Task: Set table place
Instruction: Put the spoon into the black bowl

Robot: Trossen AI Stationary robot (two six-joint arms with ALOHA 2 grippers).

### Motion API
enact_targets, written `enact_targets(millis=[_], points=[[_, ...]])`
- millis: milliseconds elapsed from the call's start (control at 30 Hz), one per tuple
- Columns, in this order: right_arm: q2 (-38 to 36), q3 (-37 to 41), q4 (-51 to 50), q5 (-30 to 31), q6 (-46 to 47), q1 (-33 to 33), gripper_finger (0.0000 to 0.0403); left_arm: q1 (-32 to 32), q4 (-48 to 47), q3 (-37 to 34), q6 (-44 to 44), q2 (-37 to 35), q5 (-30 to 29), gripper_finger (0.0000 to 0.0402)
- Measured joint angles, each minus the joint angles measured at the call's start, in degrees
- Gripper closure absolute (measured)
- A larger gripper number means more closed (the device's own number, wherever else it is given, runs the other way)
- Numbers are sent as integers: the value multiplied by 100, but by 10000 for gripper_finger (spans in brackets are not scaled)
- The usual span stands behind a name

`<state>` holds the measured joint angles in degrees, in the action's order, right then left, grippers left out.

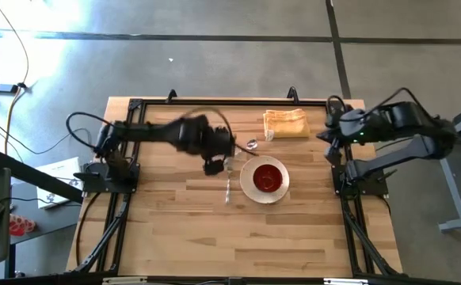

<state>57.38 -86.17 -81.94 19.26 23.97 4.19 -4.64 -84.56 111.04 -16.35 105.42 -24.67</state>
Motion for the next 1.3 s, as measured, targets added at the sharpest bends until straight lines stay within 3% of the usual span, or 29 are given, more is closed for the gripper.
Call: enact_targets(millis=[167,400,600,867,1300], points=[[224,0,107,152,590,-2,402,-772,644,2,2098,106,928,295],[267,0,250,285,860,0,402,-1527,1489,-9,3241,574,1214,204],[252,0,253,592,869,-2,402,-1755,2230,-9,3626,1115,1713,169],[252,0,250,635,951,-2,402,-1743,2609,-9,3690,1722,2124,179],[250,0,253,728,917,-1,402,-1709,2612,-11,3232,2123,1968,181]])
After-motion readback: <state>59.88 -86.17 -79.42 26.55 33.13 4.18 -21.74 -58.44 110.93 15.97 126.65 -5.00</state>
